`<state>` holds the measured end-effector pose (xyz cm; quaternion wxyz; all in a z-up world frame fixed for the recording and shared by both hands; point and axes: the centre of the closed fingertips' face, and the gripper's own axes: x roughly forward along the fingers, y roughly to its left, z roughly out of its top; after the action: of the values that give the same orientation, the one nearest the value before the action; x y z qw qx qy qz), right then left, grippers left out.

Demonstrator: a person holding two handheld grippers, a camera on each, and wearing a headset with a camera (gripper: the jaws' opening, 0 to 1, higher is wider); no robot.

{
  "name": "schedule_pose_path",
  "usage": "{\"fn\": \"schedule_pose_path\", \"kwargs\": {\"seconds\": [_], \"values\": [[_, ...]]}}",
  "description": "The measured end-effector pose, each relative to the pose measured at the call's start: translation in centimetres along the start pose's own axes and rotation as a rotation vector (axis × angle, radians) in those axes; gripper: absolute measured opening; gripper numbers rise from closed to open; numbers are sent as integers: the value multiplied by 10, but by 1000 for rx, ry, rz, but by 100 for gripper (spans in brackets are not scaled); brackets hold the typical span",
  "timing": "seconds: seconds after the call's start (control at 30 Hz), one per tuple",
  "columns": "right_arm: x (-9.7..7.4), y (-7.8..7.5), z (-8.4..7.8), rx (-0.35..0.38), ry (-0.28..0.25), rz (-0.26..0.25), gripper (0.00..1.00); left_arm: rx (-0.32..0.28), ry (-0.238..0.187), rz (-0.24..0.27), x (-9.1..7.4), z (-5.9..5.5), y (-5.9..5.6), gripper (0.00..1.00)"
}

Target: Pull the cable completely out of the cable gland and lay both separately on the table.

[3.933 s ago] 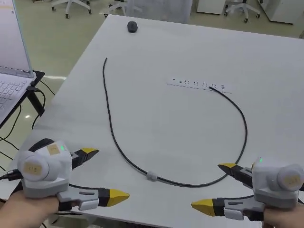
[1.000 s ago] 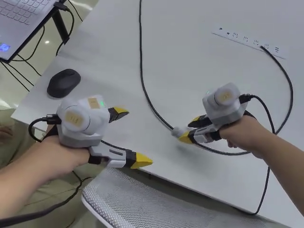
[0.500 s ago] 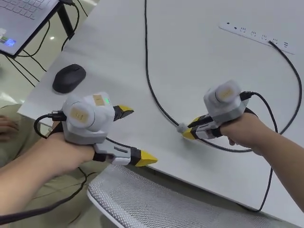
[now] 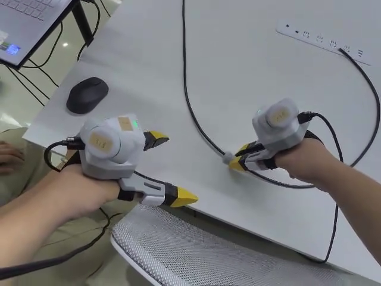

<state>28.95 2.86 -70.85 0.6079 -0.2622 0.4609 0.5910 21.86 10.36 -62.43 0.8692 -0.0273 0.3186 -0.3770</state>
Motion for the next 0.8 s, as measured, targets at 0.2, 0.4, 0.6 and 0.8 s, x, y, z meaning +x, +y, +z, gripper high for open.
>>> {"fn": "schedule_pose_path", "kwargs": {"seconds": [0.2, 0.4, 0.6, 0.8], "values": [[-2, -1, 0, 0, 2, -9, 8, 6, -2, -3, 0, 4, 2, 87], [-12, 2, 5, -6, -4, 6, 7, 16, 2, -11, 2, 8, 0, 86], [-28, 7, 13, -25, -17, 9, 7, 40, -5, -24, 4, 20, -3, 85], [-42, 13, 19, -29, -27, 13, 7, 51, -12, -41, 6, 26, -9, 84]]}}
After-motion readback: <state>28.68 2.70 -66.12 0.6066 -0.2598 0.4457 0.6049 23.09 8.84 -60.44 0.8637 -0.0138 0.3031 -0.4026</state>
